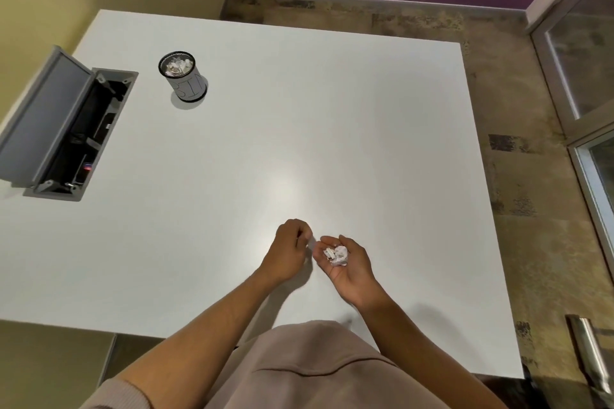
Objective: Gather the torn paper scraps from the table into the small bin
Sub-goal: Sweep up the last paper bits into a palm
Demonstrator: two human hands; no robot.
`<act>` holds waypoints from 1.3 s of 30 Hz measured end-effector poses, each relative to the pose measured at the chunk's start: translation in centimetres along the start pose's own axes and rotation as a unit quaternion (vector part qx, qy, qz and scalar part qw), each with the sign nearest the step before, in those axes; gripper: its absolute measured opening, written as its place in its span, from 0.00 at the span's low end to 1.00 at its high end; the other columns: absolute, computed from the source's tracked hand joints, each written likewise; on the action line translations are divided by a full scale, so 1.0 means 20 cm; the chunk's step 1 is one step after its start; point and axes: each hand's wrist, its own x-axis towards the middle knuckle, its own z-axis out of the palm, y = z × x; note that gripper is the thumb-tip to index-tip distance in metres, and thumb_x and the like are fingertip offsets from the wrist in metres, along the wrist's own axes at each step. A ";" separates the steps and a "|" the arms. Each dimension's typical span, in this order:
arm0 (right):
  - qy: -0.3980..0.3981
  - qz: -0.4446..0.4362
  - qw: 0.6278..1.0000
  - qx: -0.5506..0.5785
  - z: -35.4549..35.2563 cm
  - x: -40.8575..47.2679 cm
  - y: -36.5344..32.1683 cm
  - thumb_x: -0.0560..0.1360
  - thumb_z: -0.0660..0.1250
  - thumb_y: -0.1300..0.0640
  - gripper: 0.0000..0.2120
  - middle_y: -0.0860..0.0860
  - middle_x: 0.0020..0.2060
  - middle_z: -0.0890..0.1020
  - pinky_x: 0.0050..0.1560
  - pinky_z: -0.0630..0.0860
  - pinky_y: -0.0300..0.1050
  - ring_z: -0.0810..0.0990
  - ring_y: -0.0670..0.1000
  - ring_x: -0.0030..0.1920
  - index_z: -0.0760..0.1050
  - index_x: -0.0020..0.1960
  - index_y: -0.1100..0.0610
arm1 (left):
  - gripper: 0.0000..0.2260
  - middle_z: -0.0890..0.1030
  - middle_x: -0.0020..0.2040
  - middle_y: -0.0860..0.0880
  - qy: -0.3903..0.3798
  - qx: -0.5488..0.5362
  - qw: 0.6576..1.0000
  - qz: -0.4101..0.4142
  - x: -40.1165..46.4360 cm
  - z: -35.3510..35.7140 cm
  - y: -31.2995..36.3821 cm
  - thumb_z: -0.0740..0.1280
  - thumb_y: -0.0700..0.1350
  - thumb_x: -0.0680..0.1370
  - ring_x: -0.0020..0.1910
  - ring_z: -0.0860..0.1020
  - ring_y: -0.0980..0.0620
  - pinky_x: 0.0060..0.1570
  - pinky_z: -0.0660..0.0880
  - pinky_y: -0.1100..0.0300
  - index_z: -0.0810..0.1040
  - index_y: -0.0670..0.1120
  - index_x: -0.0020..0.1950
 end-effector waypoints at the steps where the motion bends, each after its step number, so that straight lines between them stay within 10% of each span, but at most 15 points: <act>1: -0.001 0.001 1.000 0.001 0.03 0.01 0.02 0.78 0.62 0.61 0.12 0.63 0.42 0.81 0.46 0.82 0.53 0.83 0.60 0.43 0.78 0.47 0.70 | 0.07 0.75 0.40 0.50 0.000 0.009 1.000 0.028 -0.02 -0.01 0.01 0.57 0.37 0.78 0.42 0.71 0.54 0.43 0.66 0.65 0.73 0.41 0.41; 9: 0.001 0.019 0.999 0.040 0.34 0.04 0.17 0.79 0.61 0.61 0.07 0.57 0.33 0.79 0.24 0.74 0.38 0.81 0.51 0.30 0.74 0.46 0.65 | 0.04 0.79 0.51 0.52 0.035 0.159 0.971 0.177 -0.06 -0.19 -0.02 0.68 0.41 0.75 0.54 0.73 0.50 0.54 0.70 0.56 0.82 0.47 0.46; 20: -0.039 -0.013 0.997 0.061 0.67 0.19 0.36 0.79 0.60 0.60 0.18 0.63 0.40 0.82 0.39 0.81 0.48 0.83 0.59 0.40 0.82 0.39 0.69 | 0.19 0.72 0.72 0.53 0.087 0.098 0.983 0.130 0.08 -0.65 -0.22 0.56 0.52 0.82 0.73 0.67 0.54 0.72 0.61 0.57 0.73 0.50 0.71; 39: -0.018 -0.030 0.993 0.115 1.51 0.74 0.39 0.82 0.58 0.56 0.15 0.61 0.41 0.78 0.35 0.82 0.46 0.78 0.57 0.40 0.75 0.49 0.68 | 0.23 0.59 0.79 0.50 0.086 0.279 0.957 -0.002 0.72 -1.15 -0.86 0.49 0.54 0.84 0.79 0.52 0.49 0.78 0.47 0.52 0.61 0.49 0.78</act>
